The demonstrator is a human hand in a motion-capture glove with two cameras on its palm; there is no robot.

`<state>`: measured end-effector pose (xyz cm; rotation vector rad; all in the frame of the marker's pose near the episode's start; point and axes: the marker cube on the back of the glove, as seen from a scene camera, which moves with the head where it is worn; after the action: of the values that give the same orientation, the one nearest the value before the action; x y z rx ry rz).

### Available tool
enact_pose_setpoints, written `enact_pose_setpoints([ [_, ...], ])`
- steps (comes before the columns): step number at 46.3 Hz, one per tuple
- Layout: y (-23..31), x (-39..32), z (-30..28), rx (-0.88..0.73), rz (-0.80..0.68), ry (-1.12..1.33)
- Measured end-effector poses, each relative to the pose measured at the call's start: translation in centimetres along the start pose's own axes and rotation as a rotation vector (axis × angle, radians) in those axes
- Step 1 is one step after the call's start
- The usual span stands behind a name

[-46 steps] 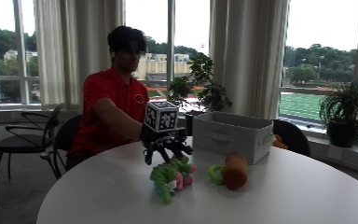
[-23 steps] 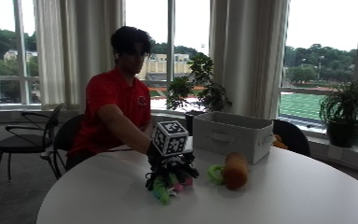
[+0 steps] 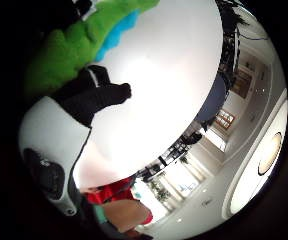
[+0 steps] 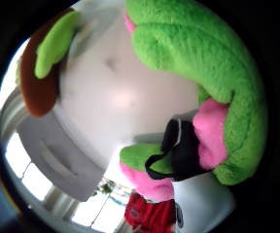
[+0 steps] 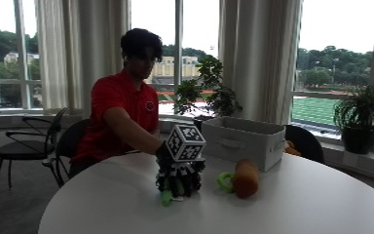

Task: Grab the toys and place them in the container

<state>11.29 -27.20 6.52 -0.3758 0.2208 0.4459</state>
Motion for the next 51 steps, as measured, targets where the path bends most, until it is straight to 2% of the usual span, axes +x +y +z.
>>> enact_pose_setpoints([
  [9,0.1,-0.7,1.0,0.269,0.017,0.031],
  [25,3.1,-1.2,-0.7,0.482,-0.062,-0.063],
  [41,8.1,-3.5,-9.6,0.594,-0.153,-0.168],
  [51,13.2,-9.3,-16.9,0.676,-0.256,-0.204],
])
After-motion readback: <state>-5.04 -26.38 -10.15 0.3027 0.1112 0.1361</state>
